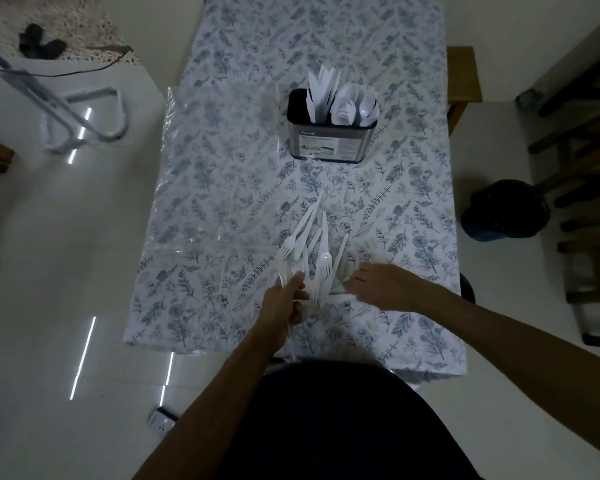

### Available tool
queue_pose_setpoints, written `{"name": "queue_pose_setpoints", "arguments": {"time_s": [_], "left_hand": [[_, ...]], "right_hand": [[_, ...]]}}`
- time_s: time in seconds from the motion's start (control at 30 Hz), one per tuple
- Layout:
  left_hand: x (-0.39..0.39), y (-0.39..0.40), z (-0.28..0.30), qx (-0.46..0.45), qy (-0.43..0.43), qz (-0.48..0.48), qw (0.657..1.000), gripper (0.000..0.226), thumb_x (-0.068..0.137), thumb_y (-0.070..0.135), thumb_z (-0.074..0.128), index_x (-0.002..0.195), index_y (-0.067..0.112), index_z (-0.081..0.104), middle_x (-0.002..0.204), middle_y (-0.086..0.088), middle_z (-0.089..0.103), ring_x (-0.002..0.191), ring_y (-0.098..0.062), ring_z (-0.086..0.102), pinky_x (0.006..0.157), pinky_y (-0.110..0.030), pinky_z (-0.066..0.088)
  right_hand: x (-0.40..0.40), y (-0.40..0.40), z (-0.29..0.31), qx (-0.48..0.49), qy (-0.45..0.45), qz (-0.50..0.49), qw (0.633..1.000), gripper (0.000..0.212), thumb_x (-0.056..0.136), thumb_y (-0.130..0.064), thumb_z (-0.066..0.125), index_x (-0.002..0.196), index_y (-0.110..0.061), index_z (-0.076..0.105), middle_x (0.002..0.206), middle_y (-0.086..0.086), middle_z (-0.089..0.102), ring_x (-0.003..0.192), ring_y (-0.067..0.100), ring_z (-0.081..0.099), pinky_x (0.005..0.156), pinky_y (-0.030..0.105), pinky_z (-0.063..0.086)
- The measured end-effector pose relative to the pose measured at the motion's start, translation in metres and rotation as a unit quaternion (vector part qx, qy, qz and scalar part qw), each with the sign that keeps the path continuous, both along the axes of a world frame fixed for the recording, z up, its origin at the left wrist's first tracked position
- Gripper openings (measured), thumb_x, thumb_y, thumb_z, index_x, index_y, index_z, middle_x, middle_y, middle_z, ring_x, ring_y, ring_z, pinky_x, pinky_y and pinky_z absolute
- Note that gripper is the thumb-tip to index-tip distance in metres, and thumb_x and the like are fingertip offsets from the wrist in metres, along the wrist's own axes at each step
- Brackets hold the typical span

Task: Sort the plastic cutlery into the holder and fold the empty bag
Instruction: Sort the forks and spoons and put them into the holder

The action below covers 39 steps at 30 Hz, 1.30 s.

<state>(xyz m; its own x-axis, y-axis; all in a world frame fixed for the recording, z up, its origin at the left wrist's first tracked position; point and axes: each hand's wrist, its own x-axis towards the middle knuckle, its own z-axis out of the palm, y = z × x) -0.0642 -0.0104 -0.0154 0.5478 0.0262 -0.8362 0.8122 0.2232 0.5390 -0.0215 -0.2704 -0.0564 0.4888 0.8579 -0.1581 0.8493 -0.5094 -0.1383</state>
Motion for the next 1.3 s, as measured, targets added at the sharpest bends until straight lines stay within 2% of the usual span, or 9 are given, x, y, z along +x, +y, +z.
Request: {"name": "queue_pose_setpoints", "arguments": {"time_s": [0.17,0.37,0.53,0.63,0.73,0.9,1.03,1.2,1.3], "left_hand": [[-0.001,-0.007,0.002,-0.019,-0.038,-0.016,0.999,0.064,0.071,0.061,0.085,0.104,0.01,0.067,0.077,0.001,0.057,0.061,-0.012,0.045,0.052,-0.025,0.035],[-0.004,-0.013,0.004,-0.042,-0.042,-0.067,0.996,0.038,0.096,0.046,0.066,0.085,0.01,0.066,0.076,-0.009,0.065,0.063,-0.016,0.061,0.054,-0.026,0.044],[-0.001,-0.004,0.001,-0.042,-0.014,0.082,0.996,0.038,0.108,0.031,0.048,0.084,0.005,0.059,0.067,-0.01,0.069,0.064,-0.025,0.071,0.058,-0.033,0.058],[0.002,0.005,0.003,0.006,-0.011,0.103,0.995,0.038,0.106,0.042,0.052,0.085,0.01,0.057,0.059,0.0,0.052,0.044,-0.01,0.046,0.041,-0.024,0.04],[0.005,0.01,0.004,0.02,-0.02,0.09,0.996,0.034,0.101,0.044,0.061,0.087,0.013,0.057,0.061,0.002,0.046,0.044,-0.008,0.037,0.038,-0.021,0.029],[0.011,0.007,0.003,-0.003,-0.055,0.087,0.995,0.035,0.096,0.034,0.07,0.076,0.021,0.045,0.055,0.006,0.037,0.043,-0.008,0.029,0.038,-0.022,0.026],[0.009,-0.003,-0.001,0.013,-0.08,0.071,0.994,0.047,0.082,0.052,0.081,0.087,0.018,0.049,0.061,0.005,0.04,0.048,-0.009,0.034,0.043,-0.023,0.033],[0.01,-0.019,0.002,0.021,-0.099,-0.006,0.995,0.059,0.095,0.061,0.06,0.101,0.004,0.069,0.08,-0.006,0.069,0.065,-0.013,0.059,0.053,-0.025,0.037],[0.012,-0.009,-0.002,0.045,-0.095,0.03,0.994,0.053,0.105,0.051,0.046,0.089,0.005,0.066,0.078,-0.004,0.074,0.072,-0.019,0.067,0.064,-0.032,0.051]], "right_hand": [[-0.012,0.009,0.035,0.137,0.249,-0.197,0.938,0.009,0.097,-0.03,0.065,0.103,-0.024,0.063,0.095,-0.013,0.062,0.086,0.001,0.055,0.074,0.021,0.048],[-0.024,0.055,0.067,0.235,0.395,-0.286,0.841,0.016,0.091,-0.027,0.075,0.1,-0.015,0.069,0.086,-0.011,0.069,0.079,0.001,0.067,0.072,0.014,0.052],[0.008,0.062,0.045,0.175,0.207,-0.349,0.897,0.022,0.1,-0.033,0.058,0.116,-0.018,0.064,0.107,-0.001,0.067,0.095,0.013,0.063,0.08,0.036,0.059],[0.035,0.051,0.015,0.049,0.018,-0.343,0.938,0.048,0.088,-0.011,0.07,0.135,-0.011,0.058,0.127,0.016,0.056,0.108,0.037,0.054,0.072,0.049,0.06],[0.044,0.046,0.012,-0.011,-0.027,-0.313,0.949,0.039,0.077,-0.004,0.079,0.115,-0.01,0.07,0.128,0.022,0.058,0.108,0.043,0.057,0.071,0.05,0.059],[0.04,0.026,0.019,-0.021,-0.056,-0.26,0.964,0.024,0.082,-0.016,0.08,0.103,-0.012,0.069,0.116,0.015,0.064,0.103,0.035,0.059,0.074,0.044,0.055],[0.024,0.018,0.022,0.041,0.001,-0.221,0.975,0.047,0.11,-0.039,0.023,0.111,-0.015,0.064,0.101,0.004,0.066,0.091,0.022,0.059,0.076,0.037,0.052],[0.002,0.062,0.049,0.18,0.203,-0.234,0.933,0.027,0.101,-0.043,0.054,0.106,-0.023,0.073,0.092,-0.009,0.067,0.077,0.005,0.056,0.07,0.021,0.049],[0.017,0.067,0.038,0.207,0.183,-0.242,0.93,0.023,0.101,-0.039,0.058,0.111,-0.026,0.074,0.091,-0.008,0.064,0.077,0.004,0.054,0.065,0.024,0.05]]}}
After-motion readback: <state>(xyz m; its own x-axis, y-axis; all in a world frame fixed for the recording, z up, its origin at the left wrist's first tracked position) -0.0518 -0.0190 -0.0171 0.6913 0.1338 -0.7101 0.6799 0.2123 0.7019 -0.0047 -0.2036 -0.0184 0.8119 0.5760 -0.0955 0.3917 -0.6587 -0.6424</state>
